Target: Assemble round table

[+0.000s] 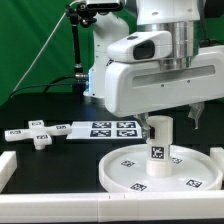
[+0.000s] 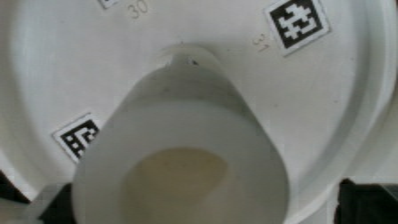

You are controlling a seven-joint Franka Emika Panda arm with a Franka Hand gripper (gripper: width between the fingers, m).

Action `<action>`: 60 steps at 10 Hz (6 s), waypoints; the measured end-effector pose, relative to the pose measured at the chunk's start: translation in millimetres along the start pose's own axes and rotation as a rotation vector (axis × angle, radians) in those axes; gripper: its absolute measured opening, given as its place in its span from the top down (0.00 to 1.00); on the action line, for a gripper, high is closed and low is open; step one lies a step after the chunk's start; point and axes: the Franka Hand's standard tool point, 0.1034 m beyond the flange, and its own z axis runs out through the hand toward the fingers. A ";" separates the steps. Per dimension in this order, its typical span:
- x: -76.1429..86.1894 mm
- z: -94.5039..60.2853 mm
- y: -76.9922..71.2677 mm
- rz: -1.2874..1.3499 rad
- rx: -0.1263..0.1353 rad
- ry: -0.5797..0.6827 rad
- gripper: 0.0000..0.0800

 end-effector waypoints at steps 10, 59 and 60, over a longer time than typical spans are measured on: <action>-6.2 1.7 5.7 -0.592 -0.021 -0.035 0.19; -9.4 1.1 11.3 1.619 0.116 -0.034 0.19; -9.5 1.2 11.4 1.554 0.116 -0.030 0.19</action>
Offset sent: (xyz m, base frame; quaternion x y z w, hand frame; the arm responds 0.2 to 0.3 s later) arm -0.0099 0.0024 -0.0003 -0.0064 0.0079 -0.2762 0.9611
